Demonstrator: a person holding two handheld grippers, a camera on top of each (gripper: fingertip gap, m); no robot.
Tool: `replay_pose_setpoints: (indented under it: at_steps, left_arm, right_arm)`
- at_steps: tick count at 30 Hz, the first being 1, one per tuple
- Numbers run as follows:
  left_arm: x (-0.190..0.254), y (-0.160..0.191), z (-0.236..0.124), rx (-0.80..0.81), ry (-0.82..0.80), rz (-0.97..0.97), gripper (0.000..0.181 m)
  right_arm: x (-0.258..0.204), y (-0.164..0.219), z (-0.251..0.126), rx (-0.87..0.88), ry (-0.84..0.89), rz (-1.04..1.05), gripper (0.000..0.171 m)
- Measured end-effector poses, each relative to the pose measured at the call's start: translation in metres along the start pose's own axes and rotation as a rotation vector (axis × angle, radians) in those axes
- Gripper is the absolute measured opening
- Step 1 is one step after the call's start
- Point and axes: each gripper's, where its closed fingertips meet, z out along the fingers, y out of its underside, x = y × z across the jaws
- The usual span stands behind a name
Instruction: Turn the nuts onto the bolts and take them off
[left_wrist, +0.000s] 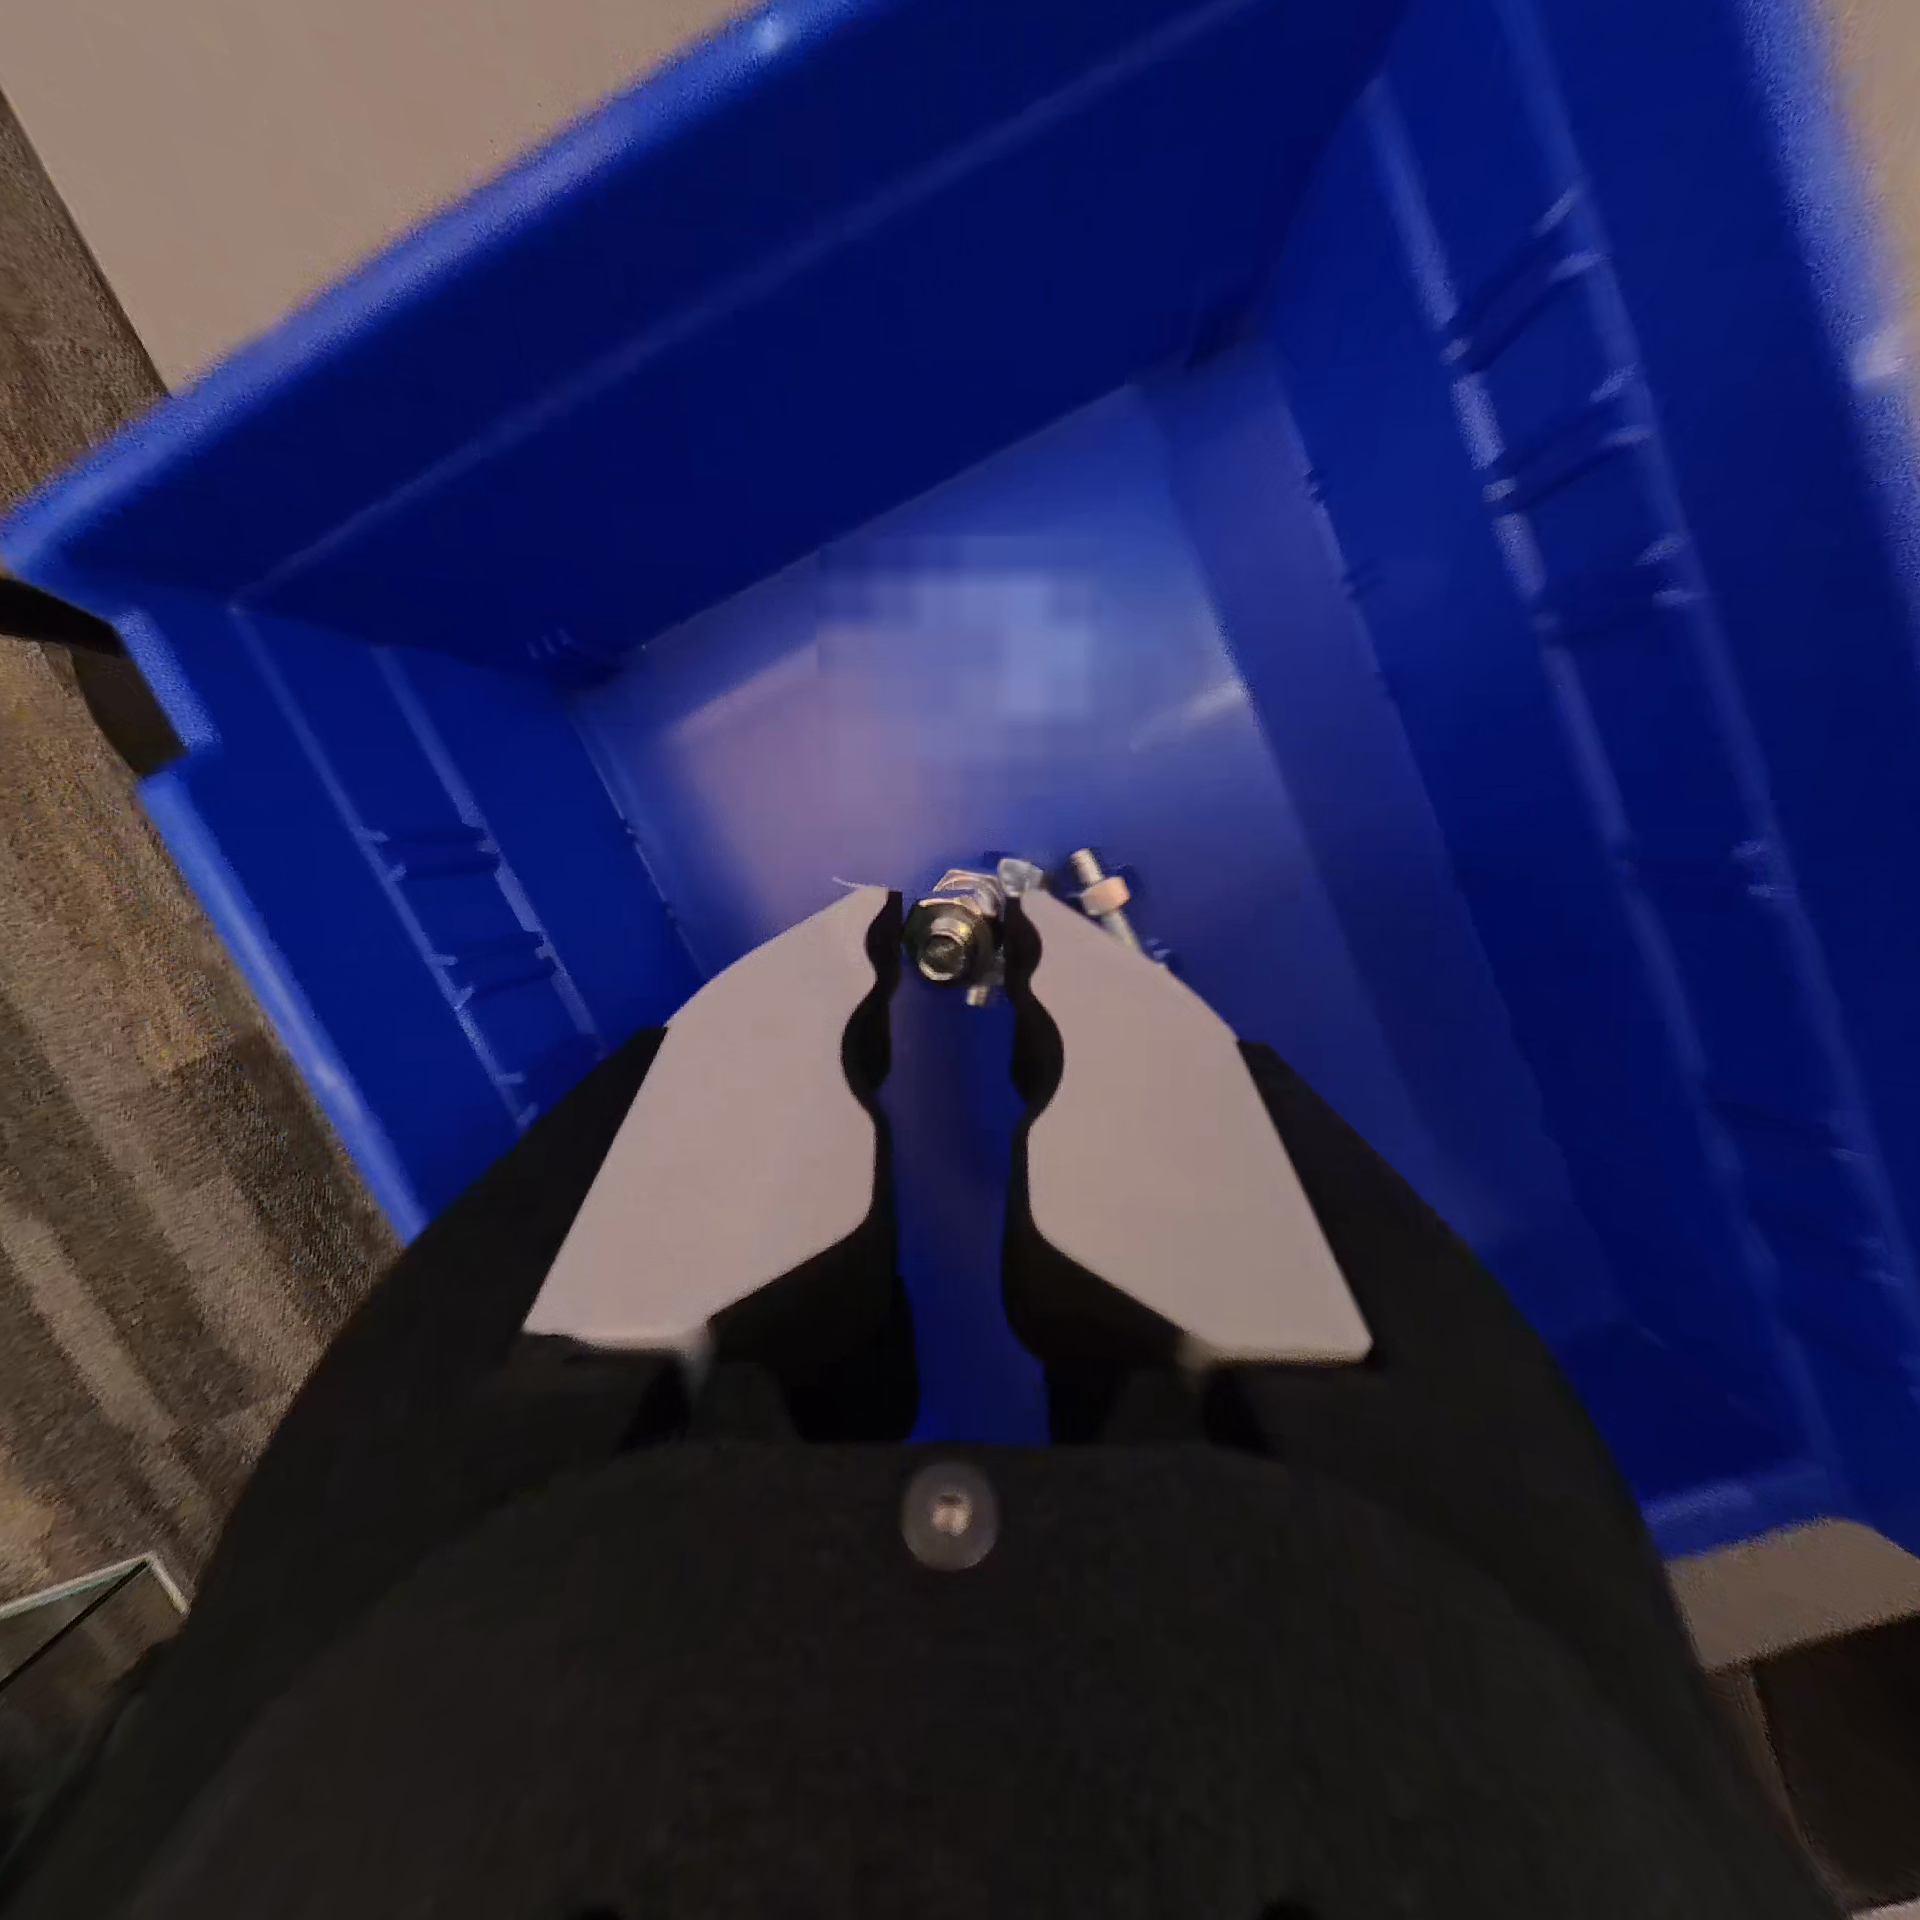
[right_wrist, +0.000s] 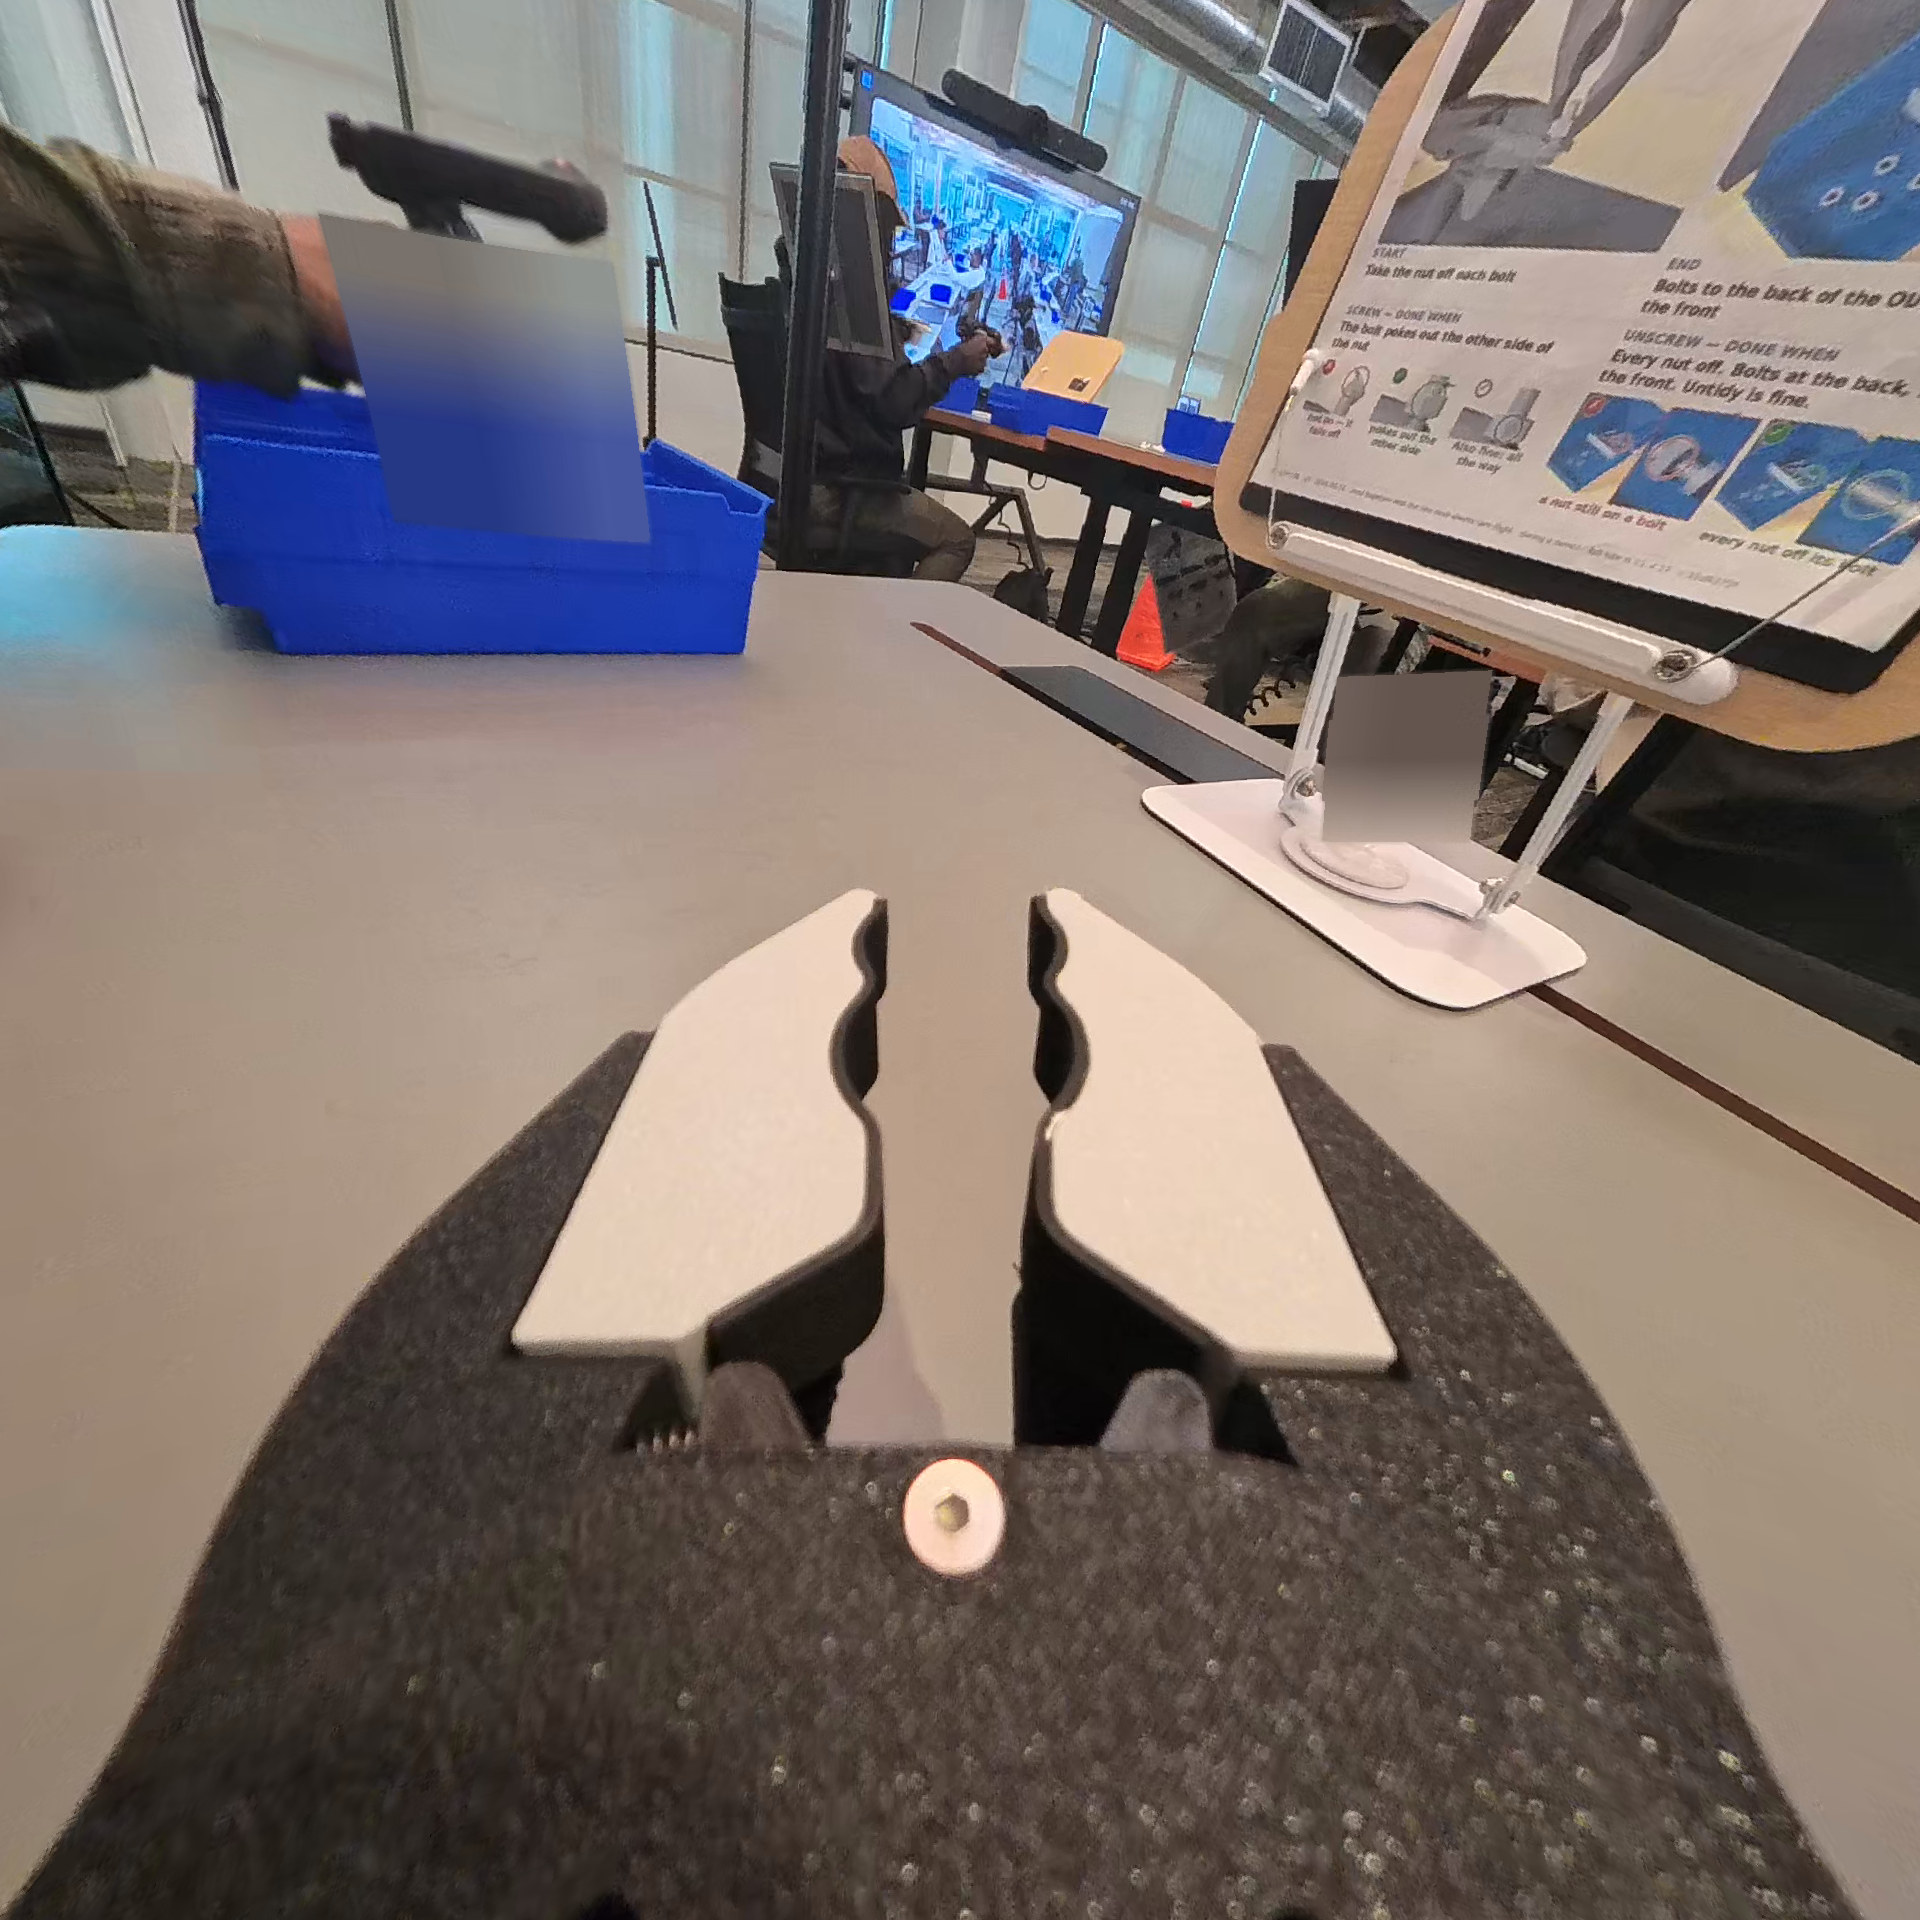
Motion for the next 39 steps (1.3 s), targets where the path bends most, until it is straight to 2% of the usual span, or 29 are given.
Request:
replay_pose_setpoints:
  at_steps: [5,8,11,16,20,25,39]
  left_arm:
    - [0.038,-0.043,-0.055,0.090,0.038,0.085,0.019]
    - [0.093,-0.080,-0.092,0.164,0.113,0.191,0.018]
    - [0.170,-0.111,-0.113,0.211,0.238,0.333,0.018]
    - [0.290,-0.134,-0.106,0.236,0.432,0.558,0.018]
    - [0.350,-0.133,-0.090,0.216,0.547,0.649,0.018]
    - [0.379,-0.131,-0.088,0.226,0.635,0.682,0.018]
    - [0.402,-0.128,-0.086,0.239,0.709,0.710,0.018]
  right_arm:
    - [-0.002,0.002,0.007,-0.026,-0.034,0.072,0.025]
    - [-0.014,-0.022,0.021,-0.018,-0.131,0.098,0.025]
    - [-0.034,-0.049,0.047,-0.055,-0.299,0.142,0.024]
    - [-0.067,-0.078,0.095,-0.088,-0.500,0.169,0.023]
    - [-0.082,-0.075,0.114,-0.158,-0.575,0.154,0.020]
    - [-0.095,-0.064,0.119,-0.243,-0.639,0.166,0.016]
    - [-0.110,-0.059,0.127,-0.281,-0.722,0.231,0.010]
